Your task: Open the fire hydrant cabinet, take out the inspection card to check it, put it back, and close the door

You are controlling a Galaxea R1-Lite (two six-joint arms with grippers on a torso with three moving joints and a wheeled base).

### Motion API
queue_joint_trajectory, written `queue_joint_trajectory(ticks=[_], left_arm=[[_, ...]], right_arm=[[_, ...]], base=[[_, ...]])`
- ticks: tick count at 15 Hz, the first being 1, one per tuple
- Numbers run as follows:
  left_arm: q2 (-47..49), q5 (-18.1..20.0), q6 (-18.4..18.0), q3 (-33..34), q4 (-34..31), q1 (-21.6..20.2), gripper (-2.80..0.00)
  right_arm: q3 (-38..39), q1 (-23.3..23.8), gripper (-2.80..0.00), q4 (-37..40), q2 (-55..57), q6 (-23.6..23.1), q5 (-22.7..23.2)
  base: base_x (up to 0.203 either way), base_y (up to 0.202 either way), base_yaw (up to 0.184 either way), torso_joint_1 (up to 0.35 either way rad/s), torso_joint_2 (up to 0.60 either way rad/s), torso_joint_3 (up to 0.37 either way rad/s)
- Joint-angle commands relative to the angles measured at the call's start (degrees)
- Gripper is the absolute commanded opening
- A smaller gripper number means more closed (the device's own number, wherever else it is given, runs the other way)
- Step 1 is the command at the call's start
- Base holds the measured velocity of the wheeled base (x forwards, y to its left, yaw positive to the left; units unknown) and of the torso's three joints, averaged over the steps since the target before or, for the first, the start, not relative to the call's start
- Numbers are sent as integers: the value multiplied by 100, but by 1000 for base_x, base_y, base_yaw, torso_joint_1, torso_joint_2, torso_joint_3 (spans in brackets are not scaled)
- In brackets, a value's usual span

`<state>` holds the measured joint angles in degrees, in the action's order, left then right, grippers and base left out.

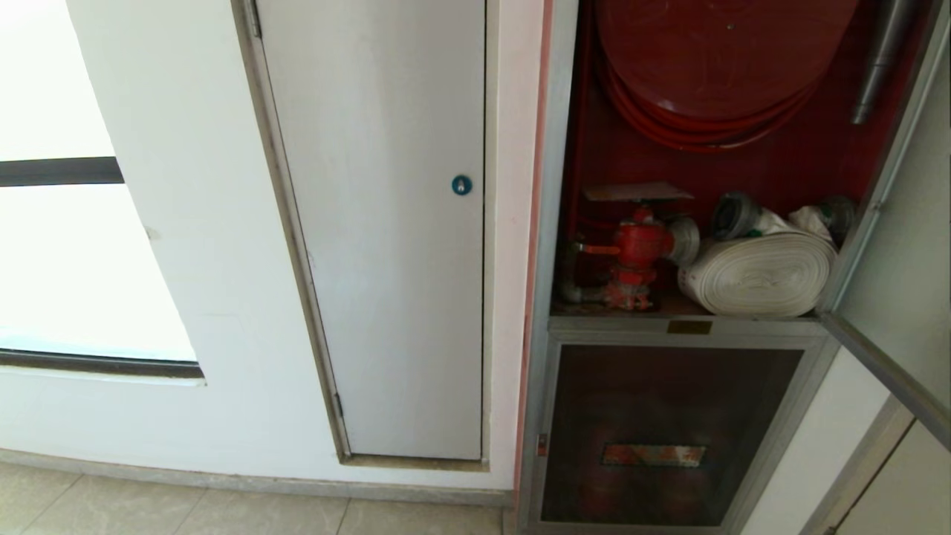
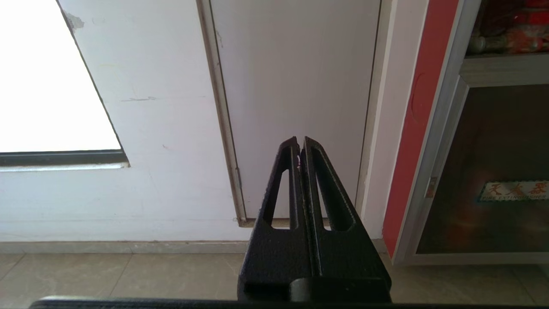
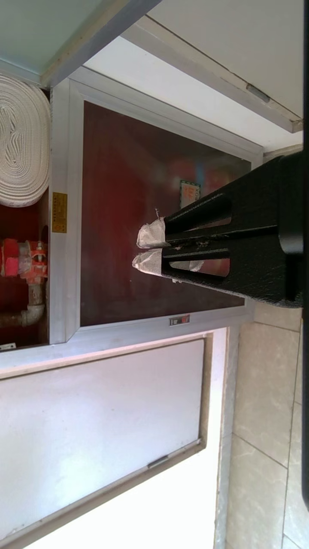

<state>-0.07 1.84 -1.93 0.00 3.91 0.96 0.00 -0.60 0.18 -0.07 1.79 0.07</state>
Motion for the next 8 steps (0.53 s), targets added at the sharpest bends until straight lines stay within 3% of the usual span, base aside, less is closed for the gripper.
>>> queue_joint_trajectory(ticks=[1, 8], left_arm=[[7, 0, -1, 158, 5, 0, -280], [7, 0, -1, 158, 5, 0, -280]], right_arm=[[0, -2, -280, -1, 7, 0, 1], [0, -2, -280, 8, 7, -21, 1]], base=[[0, 0, 0, 0, 0, 0], [0, 0, 0, 0, 0, 0]])
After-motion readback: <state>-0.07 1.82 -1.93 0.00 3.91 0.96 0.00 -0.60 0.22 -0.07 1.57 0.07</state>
